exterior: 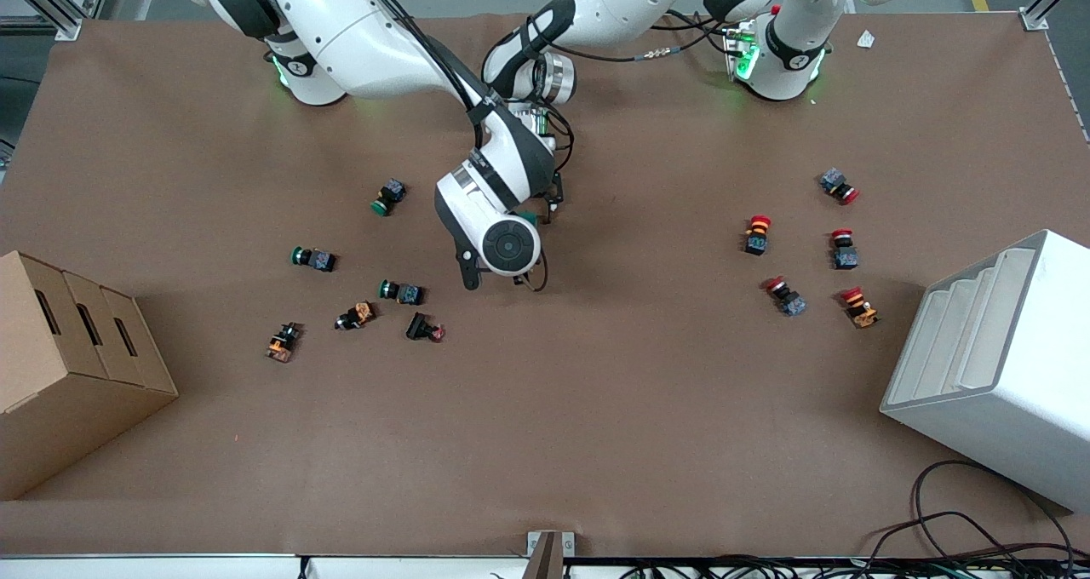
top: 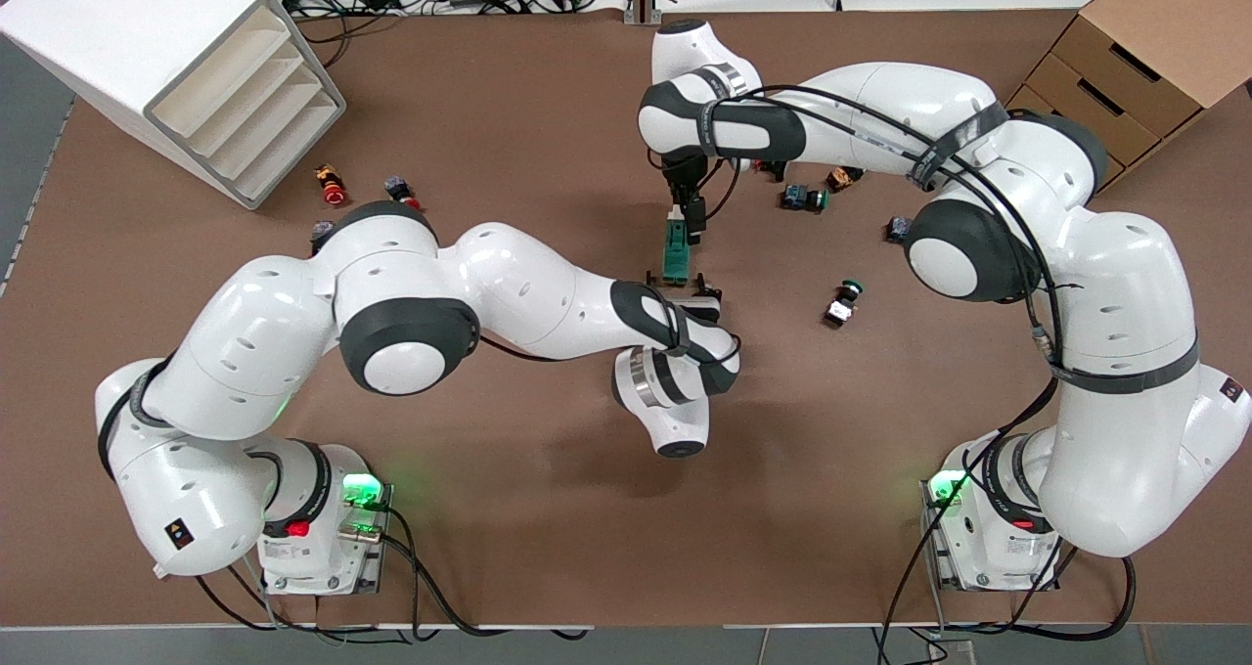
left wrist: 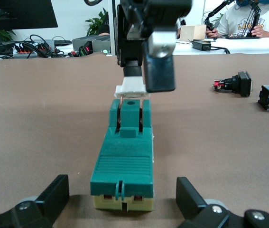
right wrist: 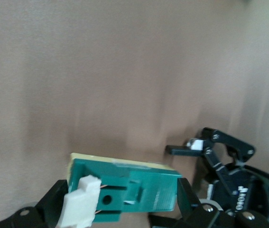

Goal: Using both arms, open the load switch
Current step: 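Push the white lever down with the right gripper, left gripper holding the switch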

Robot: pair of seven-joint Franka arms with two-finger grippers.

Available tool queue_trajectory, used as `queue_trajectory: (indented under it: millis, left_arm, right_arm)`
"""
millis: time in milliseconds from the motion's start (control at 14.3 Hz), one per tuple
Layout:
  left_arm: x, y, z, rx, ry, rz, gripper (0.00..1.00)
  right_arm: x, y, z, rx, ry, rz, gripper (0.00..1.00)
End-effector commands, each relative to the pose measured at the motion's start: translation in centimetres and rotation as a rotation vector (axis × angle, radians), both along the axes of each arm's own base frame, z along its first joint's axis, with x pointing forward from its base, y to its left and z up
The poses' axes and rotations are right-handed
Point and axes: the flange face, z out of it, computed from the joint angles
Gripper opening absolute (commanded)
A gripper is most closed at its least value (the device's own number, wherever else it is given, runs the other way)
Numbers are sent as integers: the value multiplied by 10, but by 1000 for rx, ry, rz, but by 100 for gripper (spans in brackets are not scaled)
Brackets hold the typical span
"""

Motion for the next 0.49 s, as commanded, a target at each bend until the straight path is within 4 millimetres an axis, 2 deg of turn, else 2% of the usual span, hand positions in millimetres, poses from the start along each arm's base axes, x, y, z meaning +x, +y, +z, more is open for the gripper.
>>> queue_trajectory:
  millis: [0,419]
  left_arm:
    - [0,-5,-22,-8,14,-16,100]
    - [-1,-3,-25,-4,15,-15,100]
  right_arm:
    - [-7,-1,13,41,77,12,100]
    - [-26,12,29,60,148,30,100]
